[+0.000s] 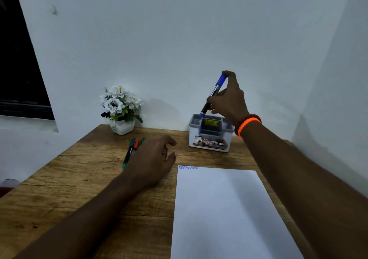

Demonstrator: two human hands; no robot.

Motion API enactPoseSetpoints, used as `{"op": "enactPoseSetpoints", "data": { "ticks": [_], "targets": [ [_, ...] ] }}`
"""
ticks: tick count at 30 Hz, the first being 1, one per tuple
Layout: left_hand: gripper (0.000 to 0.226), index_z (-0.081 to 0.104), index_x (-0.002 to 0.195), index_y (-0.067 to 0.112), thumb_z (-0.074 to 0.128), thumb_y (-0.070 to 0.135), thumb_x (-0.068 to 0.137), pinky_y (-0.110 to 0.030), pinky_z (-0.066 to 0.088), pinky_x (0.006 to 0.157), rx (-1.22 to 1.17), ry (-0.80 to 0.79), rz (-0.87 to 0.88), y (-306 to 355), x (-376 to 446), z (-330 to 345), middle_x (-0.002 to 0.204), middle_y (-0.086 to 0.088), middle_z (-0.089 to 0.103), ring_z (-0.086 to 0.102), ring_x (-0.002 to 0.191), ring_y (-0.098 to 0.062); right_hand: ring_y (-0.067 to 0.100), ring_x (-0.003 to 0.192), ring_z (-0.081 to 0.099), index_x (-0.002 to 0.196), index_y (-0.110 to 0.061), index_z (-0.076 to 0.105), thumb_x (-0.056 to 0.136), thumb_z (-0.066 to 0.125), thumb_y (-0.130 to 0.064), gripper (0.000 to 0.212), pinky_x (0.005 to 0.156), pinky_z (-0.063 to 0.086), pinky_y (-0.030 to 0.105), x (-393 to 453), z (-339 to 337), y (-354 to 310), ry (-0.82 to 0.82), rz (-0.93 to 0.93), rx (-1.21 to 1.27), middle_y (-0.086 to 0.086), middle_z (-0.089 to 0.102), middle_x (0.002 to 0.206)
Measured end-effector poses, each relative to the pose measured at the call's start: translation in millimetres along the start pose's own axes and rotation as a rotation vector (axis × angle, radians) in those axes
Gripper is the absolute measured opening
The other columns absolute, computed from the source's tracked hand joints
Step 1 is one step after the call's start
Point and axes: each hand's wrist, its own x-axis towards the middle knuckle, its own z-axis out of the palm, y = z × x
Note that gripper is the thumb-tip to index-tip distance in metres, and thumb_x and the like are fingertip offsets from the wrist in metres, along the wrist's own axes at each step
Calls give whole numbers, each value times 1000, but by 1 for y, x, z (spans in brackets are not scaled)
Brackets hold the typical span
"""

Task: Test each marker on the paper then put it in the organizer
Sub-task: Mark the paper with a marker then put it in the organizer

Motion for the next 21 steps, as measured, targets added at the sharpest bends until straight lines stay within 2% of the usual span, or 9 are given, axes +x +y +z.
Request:
{"op": "enactPoseSetpoints", "data": {
  "ticks": [3, 6, 9, 12, 16, 19, 21],
  "targets": [
    [24, 66, 113, 27, 70, 33, 90, -31, 51, 68, -9, -5, -14, -3, 0, 3, 65, 13, 53, 55, 69, -5, 33, 78, 75, 154, -26, 37, 82, 74, -1, 86, 74, 64, 41, 19, 22, 12, -26, -96, -174, 17, 74, 89],
    [25, 65, 114, 28, 70, 35, 90, -30, 50, 67, -6, -5, -21, -5, -1, 4, 66, 13, 53, 55, 69, -5, 31, 80, 74, 157, -31, 34, 80, 74, -8, 89, 80, 64, 49, 26, 37, 34, -149, -88, -274, 13, 73, 89],
    [26, 65, 115, 28, 70, 36, 90, -33, 53, 70, -16, -17, -26, -6, -1, 4, 66, 12, 54, 56, 70, -6, 32, 79, 73, 155, -37, 32, 79, 73, -13, 90, 82, 64, 52, 30, 42, 54, -200, -67, -340, 12, 73, 88],
    [26, 63, 116, 30, 68, 38, 91, -33, 54, 72, -15, -24, -37, -7, -1, 4, 68, 12, 54, 57, 72, -6, 30, 83, 73, 157, -34, 35, 82, 76, -11, 88, 81, 62, 45, 29, 42, 58, -216, -58, -329, 11, 73, 88],
    [27, 64, 116, 28, 69, 35, 91, -35, 55, 76, -10, -31, -38, -5, -1, 5, 66, 12, 55, 57, 72, -7, 24, 85, 74, 156, -32, 40, 85, 79, -8, 85, 72, 55, 25, 22, 43, 54, -266, -128, -314, 13, 76, 89],
    [28, 65, 117, 27, 70, 35, 91, -38, 56, 78, -12, -37, -48, -4, -1, 4, 66, 11, 56, 57, 73, -8, 19, 82, 73, 152, -29, 49, 86, 83, -10, 77, 73, 54, 25, 18, 48, 55, -309, -174, -314, 11, 77, 90],
    [29, 65, 117, 25, 70, 35, 91, -34, 54, 76, -13, -39, -52, -4, -1, 3, 67, 13, 54, 56, 73, -7, 16, 82, 72, 147, -27, 54, 88, 83, -10, 68, 75, 53, 25, 17, 49, 55, -324, -176, -317, 10, 77, 91]
  ]
}}
